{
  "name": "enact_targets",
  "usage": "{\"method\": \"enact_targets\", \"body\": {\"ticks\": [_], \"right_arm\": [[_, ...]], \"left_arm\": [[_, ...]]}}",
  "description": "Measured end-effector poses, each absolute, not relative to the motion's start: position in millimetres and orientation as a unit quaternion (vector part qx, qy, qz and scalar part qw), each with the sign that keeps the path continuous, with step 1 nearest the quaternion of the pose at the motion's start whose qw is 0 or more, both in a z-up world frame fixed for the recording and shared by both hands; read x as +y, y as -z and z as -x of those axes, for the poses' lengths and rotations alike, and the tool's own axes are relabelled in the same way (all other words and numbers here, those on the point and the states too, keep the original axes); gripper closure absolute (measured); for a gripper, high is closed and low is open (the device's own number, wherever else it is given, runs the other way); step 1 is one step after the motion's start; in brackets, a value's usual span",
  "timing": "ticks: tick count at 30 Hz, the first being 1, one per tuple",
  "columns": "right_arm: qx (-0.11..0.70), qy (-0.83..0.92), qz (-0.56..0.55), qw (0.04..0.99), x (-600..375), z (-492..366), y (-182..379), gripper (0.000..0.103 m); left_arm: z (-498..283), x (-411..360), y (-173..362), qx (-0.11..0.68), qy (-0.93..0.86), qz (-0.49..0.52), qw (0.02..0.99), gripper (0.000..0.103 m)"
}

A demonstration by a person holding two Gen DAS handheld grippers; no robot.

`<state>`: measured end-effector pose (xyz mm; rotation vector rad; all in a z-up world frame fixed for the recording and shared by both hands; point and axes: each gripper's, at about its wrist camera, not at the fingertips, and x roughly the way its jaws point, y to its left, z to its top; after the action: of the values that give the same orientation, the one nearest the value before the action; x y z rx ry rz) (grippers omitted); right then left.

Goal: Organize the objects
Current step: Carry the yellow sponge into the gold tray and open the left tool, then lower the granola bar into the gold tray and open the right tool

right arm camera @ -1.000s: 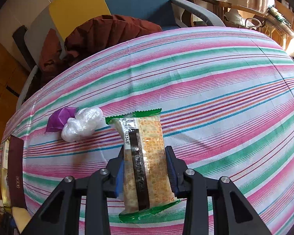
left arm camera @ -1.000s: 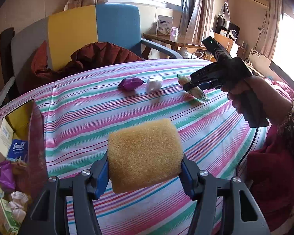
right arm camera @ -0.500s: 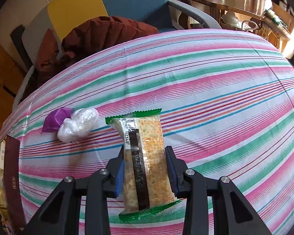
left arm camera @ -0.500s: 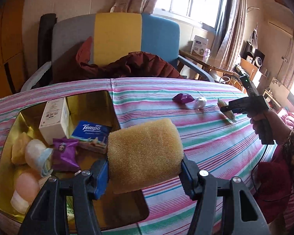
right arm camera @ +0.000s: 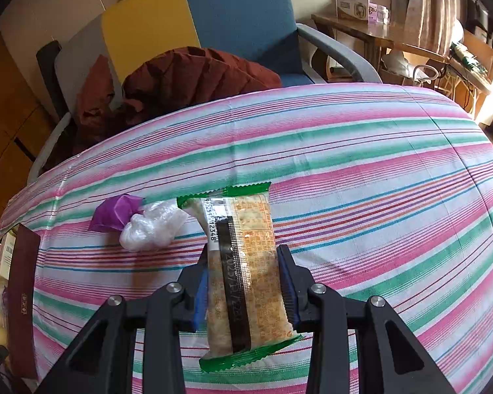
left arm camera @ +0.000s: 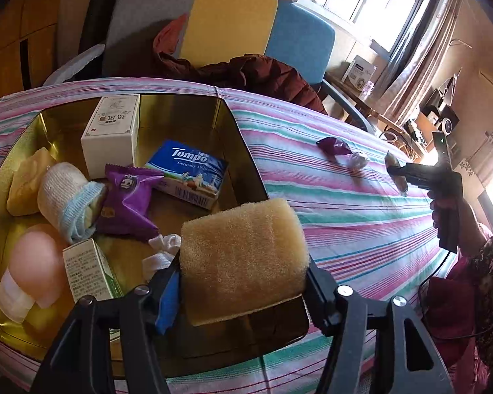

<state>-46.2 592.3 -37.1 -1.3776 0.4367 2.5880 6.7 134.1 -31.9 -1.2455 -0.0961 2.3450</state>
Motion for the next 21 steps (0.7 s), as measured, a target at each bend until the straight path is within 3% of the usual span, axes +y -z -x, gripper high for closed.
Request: {"method": "enact_targets", "body": {"ticks": [7,21], "right_arm": [[0.136,-0.873,0.461,0.084,589.2,47.8,34.6,0.066],[0.123,-0.886,0.442,0.058,573.4,48.9,24.4,0.065]], "left_arm": [[-4.8,131.1,30.8,-0.037,-0.858,0.459,0.229,0.029],[-9.9,101.0,6.3,-0.046,-0.903,0.393,0.166,0.029]]}}
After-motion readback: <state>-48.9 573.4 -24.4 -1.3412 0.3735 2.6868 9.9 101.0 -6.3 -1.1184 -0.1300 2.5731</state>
